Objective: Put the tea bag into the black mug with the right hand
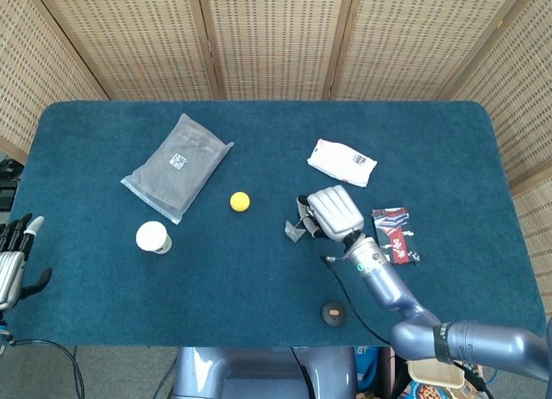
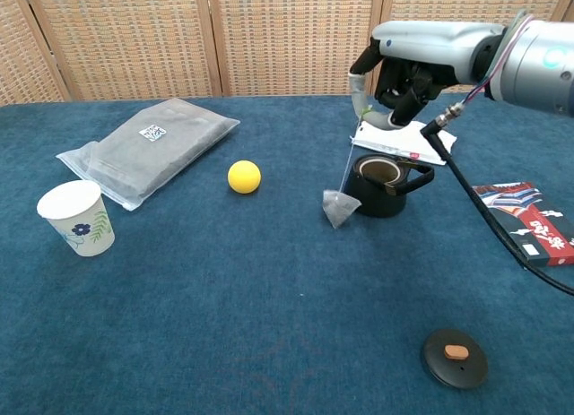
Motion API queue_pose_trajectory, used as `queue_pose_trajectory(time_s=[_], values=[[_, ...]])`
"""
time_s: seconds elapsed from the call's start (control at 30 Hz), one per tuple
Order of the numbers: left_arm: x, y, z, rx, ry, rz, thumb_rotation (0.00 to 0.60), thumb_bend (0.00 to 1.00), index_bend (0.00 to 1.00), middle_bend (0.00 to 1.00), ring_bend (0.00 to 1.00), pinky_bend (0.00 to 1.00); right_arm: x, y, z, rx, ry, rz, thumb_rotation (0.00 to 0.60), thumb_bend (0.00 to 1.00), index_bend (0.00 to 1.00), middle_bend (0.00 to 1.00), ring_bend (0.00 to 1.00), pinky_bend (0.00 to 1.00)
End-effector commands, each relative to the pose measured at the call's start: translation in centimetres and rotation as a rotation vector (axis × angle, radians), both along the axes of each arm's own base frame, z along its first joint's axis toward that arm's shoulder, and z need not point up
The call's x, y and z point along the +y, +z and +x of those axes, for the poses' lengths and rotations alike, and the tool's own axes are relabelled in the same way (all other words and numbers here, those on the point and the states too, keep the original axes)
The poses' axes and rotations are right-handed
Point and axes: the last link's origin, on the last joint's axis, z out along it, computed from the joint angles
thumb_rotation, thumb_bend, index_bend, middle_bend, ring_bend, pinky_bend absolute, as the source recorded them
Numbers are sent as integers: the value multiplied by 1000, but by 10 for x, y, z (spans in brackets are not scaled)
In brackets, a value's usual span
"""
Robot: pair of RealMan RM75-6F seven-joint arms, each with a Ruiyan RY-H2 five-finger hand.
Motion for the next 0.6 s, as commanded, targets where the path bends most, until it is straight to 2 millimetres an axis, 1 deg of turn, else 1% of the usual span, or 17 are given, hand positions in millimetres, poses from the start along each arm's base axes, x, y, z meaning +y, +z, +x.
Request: queue_pose_trajectory(time_s=[0.03,0.3,0.6], values=[[0,0,0,1,0,0,600,355,0,0,0,0,-4,10,2,-21,-8,-12,600,614,611,973,963,981],[-1,0,1,-1,0,1,600,355,0,0,0,0,-17,27,5,-17,-8,-52,600,615,615,972,963,981],[1,-1,3,1,-3,-4,600,355,0,0,0,0,-28,45,3,-17,-29,-100,600,614,618,972,964,981]])
